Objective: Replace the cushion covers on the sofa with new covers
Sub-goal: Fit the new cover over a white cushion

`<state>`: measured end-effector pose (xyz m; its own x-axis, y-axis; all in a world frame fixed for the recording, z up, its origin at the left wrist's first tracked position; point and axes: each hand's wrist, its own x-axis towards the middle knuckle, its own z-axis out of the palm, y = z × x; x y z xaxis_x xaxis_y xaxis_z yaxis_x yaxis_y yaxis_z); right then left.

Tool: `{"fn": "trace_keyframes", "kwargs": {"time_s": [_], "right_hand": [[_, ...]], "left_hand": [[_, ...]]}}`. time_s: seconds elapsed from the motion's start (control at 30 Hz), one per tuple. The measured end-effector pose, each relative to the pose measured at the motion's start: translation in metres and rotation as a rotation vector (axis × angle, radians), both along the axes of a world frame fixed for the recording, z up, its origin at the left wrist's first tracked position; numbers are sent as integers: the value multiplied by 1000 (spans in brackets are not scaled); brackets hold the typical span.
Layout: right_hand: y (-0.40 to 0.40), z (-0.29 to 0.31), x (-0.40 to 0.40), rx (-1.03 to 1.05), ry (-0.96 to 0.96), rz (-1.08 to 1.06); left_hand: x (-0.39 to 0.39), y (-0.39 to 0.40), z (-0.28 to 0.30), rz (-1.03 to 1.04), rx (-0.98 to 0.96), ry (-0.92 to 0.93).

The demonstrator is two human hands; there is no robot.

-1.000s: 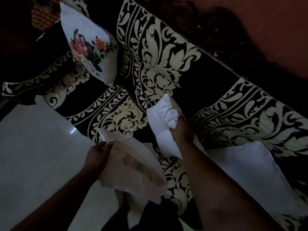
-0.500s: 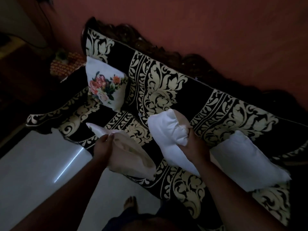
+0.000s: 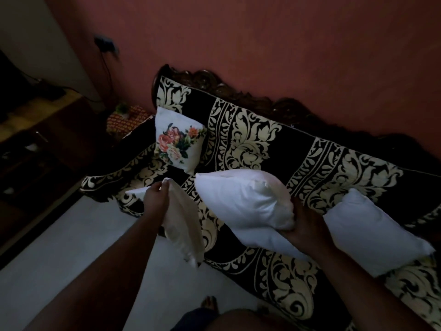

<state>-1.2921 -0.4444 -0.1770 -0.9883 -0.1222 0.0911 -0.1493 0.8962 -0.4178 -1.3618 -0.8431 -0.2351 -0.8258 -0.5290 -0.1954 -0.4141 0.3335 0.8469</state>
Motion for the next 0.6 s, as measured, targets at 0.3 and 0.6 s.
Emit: {"fn": "trace_keyframes", "kwargs": {"time_s": [0.3,0.6], "right_hand": [[14,26,27,-110,-93,130],[0,26,31,-126,-15,297]], "left_hand": [[1,12,33,-34,-180,5],[9,71,68,-251,-151,28]]}}
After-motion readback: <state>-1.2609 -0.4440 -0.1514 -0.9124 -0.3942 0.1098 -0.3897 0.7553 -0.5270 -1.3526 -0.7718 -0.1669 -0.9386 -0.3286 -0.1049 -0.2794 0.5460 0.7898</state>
